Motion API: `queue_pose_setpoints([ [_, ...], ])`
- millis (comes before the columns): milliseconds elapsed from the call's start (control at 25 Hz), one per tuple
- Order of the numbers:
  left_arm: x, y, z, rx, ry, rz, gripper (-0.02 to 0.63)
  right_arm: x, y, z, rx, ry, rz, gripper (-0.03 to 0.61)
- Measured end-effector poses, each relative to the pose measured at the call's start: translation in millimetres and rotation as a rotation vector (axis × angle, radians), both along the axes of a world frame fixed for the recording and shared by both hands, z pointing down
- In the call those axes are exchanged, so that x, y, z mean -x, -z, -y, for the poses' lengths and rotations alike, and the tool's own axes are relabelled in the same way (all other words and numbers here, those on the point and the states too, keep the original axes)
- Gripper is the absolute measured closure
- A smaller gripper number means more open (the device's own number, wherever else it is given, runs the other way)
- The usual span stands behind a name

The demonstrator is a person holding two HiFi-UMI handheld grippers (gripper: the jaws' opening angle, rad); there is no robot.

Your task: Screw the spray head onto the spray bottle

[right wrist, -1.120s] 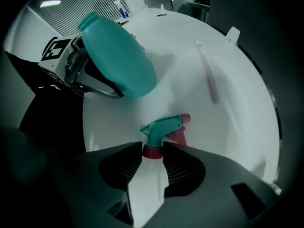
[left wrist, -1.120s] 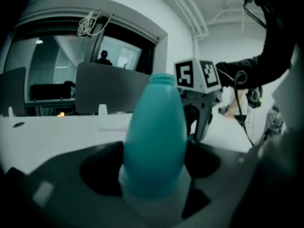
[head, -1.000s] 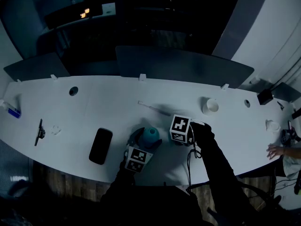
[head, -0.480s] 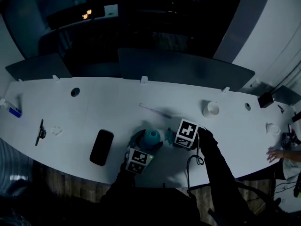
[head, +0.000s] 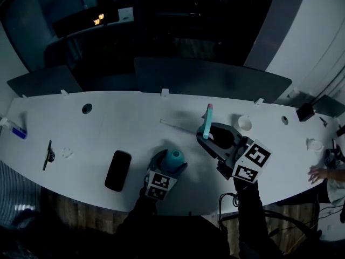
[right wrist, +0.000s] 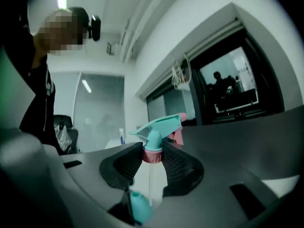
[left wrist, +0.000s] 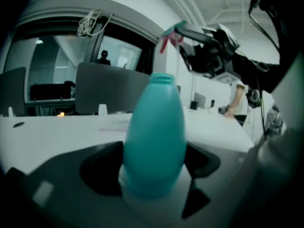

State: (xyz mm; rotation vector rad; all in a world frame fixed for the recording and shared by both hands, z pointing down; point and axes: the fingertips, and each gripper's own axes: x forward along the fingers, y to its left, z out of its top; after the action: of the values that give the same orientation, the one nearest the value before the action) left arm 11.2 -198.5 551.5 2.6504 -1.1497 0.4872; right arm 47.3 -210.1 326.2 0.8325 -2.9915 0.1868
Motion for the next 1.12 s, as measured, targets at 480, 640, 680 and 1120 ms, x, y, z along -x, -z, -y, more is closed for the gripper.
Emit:
queue_pose_setpoints([
  [480,-0.3,0.2,0.0,-0.002,-0.002,0.002,0.221,48.4,-20.3,-19.9,-0.021,0.042,0.014,0.445],
  [640,-0.1,0.3,-0.3,-0.002,-0.001,0.000,0.221,63.4,-56.4,-26.7,-0.077,0.045,-0.030,0.445],
  [680,-0.2,0.4,-0.3,-0.002,-0.001,-0.001,0.221,64.7,-65.5,-27.4,-0.078,0.039,-0.039,0.445],
  [1120,-0.4,-0.1,-0.7,0.000,-0.011,0.000,0.221,71.9,-115.2,-27.1,-0.054,0.030,-0.122,0.445],
])
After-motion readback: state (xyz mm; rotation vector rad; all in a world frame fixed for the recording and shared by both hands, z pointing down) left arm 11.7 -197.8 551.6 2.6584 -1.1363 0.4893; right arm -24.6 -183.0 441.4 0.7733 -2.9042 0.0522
